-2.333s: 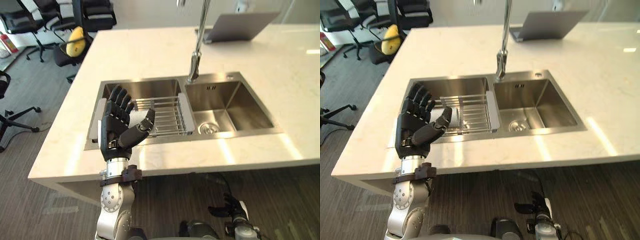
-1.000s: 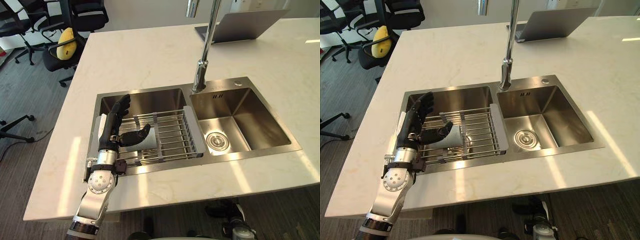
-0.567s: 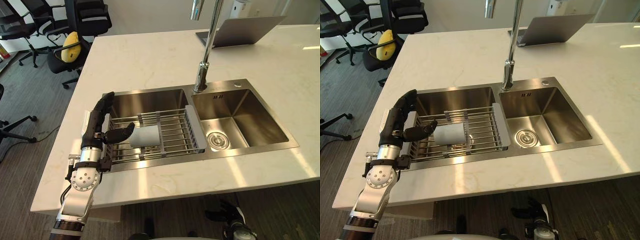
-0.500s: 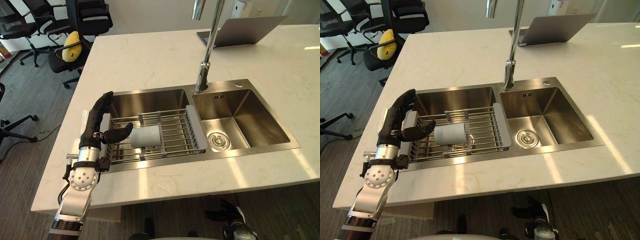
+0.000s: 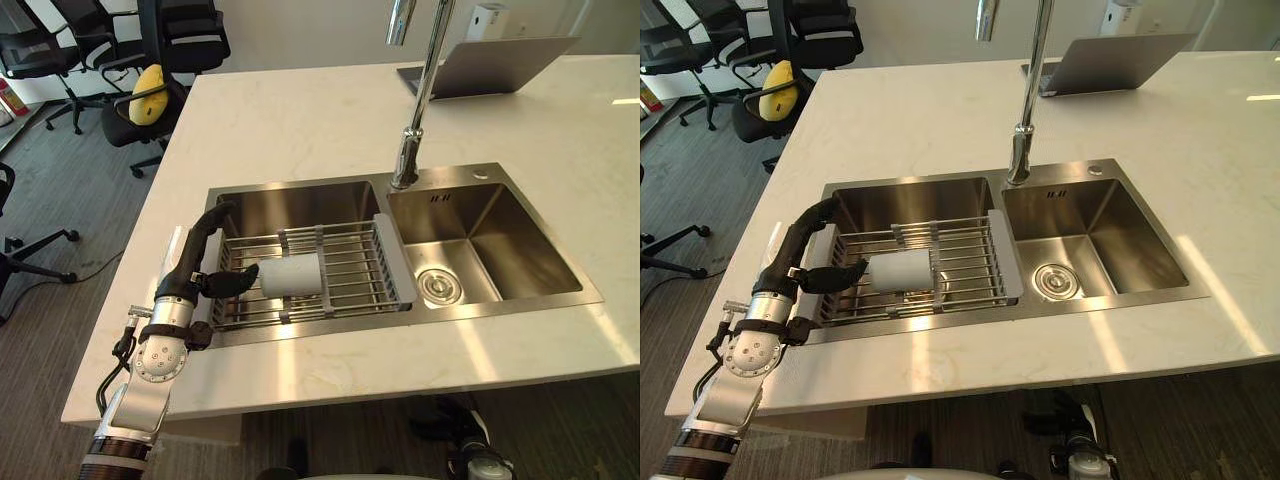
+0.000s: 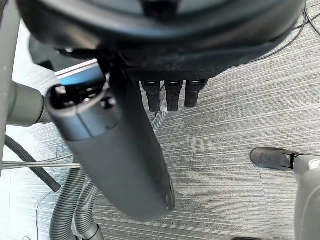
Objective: Walk over to the sink, pick up the cup, carry it to the dishwasher, place the cup inside the dishwasher, then close the dishwasher door
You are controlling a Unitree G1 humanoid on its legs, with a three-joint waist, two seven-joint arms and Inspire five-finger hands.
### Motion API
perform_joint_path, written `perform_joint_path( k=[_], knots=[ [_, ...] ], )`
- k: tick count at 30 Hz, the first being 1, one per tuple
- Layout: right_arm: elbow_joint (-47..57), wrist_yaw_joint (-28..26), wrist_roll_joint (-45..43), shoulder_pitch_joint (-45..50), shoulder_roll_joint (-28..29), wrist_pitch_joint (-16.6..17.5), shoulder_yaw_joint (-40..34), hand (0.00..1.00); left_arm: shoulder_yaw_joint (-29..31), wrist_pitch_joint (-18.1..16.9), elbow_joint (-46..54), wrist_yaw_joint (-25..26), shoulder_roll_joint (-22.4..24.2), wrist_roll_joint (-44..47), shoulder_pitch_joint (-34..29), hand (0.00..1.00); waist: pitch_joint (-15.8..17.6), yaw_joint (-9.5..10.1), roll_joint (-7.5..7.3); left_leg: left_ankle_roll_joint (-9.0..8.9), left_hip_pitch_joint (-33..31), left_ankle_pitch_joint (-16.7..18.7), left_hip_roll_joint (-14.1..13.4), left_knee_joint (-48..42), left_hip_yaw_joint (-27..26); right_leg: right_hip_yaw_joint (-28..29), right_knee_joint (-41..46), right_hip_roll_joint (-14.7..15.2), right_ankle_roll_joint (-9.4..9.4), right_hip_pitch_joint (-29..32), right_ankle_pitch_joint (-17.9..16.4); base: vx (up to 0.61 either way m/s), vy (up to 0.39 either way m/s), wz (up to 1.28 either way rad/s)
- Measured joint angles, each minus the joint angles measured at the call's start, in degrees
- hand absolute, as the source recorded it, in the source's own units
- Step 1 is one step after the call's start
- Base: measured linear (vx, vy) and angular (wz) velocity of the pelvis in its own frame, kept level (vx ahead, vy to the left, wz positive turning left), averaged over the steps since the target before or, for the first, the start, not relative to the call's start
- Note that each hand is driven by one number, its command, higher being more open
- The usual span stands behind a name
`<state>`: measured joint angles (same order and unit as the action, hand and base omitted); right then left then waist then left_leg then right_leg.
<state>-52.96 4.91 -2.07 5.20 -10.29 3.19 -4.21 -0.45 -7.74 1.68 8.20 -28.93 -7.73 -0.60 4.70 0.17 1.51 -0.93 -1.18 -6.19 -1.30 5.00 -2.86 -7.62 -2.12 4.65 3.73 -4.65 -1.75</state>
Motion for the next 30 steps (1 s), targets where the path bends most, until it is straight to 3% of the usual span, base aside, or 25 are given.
perform_joint_path(
  k=[14, 30],
  knots=[
    [0.00, -0.13, 0.20, -0.12, -0.12, 0.00, 0.02, 0.90, -0.16, -0.13, 1.99, -1.75, -2.20, -0.20, -1.87, 0.90, -0.12, 0.36, -0.35, -0.11, 0.11, 0.13, 0.13, 0.00, 0.30, -0.35, -0.19, -0.04, 0.02, -0.44, -0.01, -0.01, -0.004, 0.01],
    [-0.06, -0.75, 2.26, 0.00, -1.33, 0.00, 1.98, 0.90, -8.57, -2.12, 9.94, -6.41, -6.41, -0.11, -5.40, 0.90, -0.22, 0.39, -0.54, -0.06, 1.06, 0.09, 0.17, 0.00, 0.83, -0.95, -0.16, 0.20, 0.05, -1.60, -0.19, -0.01, -0.002, 0.01]
  ],
)
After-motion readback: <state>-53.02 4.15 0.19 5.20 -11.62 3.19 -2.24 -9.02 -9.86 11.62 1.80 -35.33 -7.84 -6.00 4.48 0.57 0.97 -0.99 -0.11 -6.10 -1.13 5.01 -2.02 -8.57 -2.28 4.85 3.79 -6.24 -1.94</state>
